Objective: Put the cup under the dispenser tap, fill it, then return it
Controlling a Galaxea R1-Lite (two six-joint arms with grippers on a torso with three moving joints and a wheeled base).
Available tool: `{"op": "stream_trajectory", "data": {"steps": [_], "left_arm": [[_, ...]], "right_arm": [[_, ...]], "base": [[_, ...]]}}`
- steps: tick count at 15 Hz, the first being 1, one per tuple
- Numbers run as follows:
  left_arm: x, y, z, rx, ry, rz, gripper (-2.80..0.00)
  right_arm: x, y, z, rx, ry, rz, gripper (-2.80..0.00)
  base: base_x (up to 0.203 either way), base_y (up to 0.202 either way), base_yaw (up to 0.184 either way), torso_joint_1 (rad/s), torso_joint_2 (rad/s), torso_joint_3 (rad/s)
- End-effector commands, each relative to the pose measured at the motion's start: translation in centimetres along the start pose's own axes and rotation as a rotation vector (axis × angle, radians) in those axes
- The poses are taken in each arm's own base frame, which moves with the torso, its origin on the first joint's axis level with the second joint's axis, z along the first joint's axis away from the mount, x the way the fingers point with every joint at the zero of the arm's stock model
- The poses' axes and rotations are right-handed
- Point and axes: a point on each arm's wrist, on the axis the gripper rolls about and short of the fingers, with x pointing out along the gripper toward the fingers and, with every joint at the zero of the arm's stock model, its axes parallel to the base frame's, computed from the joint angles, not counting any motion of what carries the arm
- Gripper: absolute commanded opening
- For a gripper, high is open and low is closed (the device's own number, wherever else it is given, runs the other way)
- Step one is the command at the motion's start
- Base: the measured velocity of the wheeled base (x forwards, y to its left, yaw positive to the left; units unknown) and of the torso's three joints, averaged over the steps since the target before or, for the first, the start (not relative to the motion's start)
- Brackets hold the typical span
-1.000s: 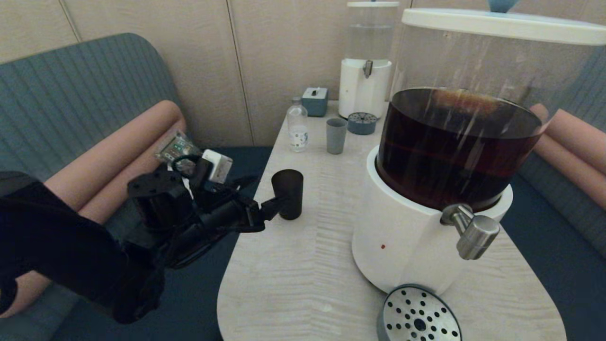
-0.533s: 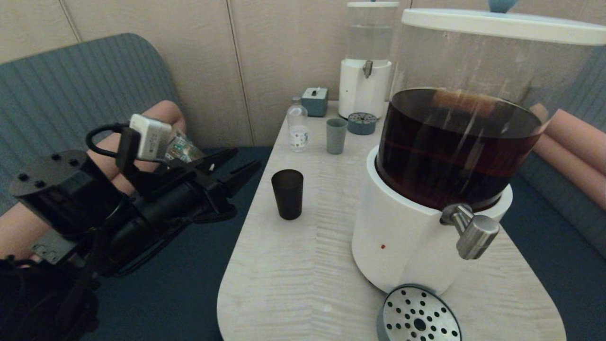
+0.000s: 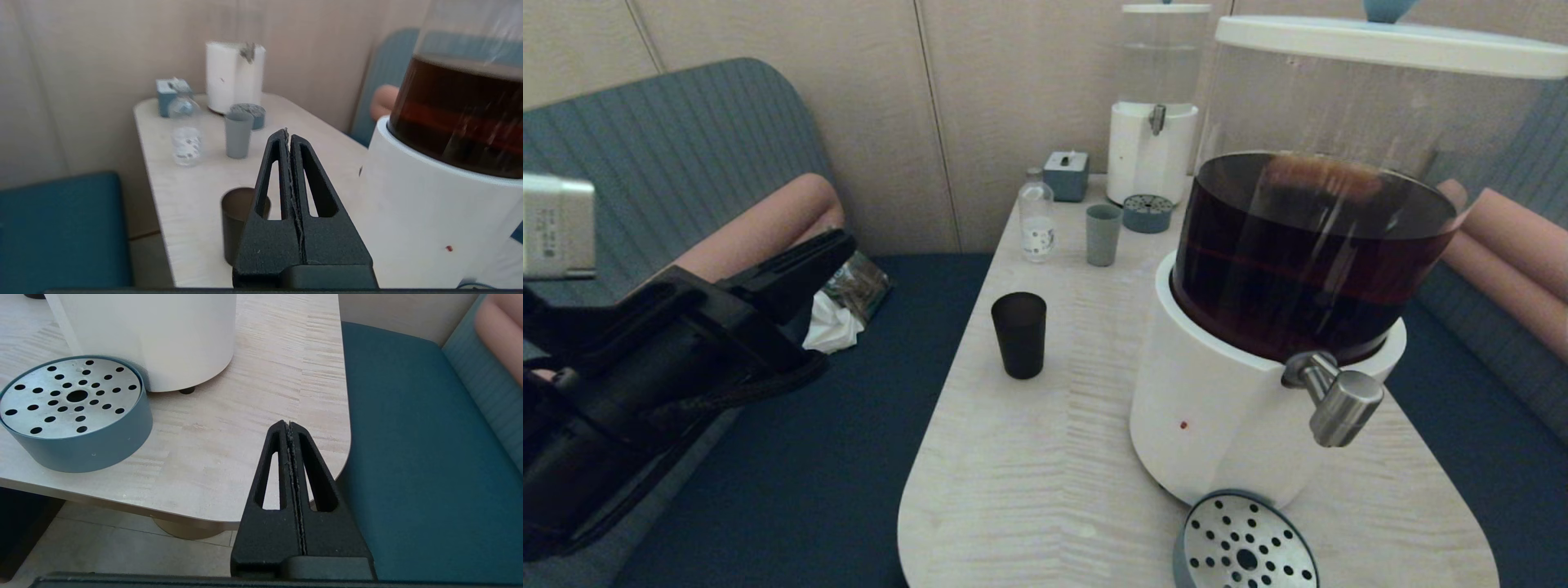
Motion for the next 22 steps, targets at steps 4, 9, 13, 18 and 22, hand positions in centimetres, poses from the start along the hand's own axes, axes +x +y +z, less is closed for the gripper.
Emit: {"op": "stream_trajectory", "data": {"steps": [4,9,13,18,22], "left_arm": [[-6.4,-0.8,5.1,0.077,-0.165,0.077,-2.80],[-14.3,-3.1,5.2,0.137,-0.233,0.140,-2.80],[-19.4,-5.2,4.1,0.192,-0.319,0.137,-2.80],[-22.5,-6.1,0.9,0.222,-0.318,0.187,-2.80],[-23.6,-6.3,-0.9,0.324,-0.236,0.253,-2.80]], "right_arm": [[0.0,0.0,-0.3,0.000,0.006,0.001,-2.80],[0.1,0.0,-0.3,0.002,0.007,0.000,-2.80],[0.1,0.0,-0.3,0.000,0.007,0.001,-2.80],[0.0,0.0,-0.3,0.002,0.006,0.000,-2.80],[0.1,0.0,-0.3,0.000,0.007,0.000,-2.80]], "base": [[0.000,0.000,0.000,0.000,0.00,0.000],[0.000,0.000,0.000,0.000,0.00,0.000],[0.000,0.000,0.000,0.000,0.00,0.000],[0.000,0.000,0.000,0.000,0.00,0.000],[0.000,0.000,0.000,0.000,0.00,0.000]]}}
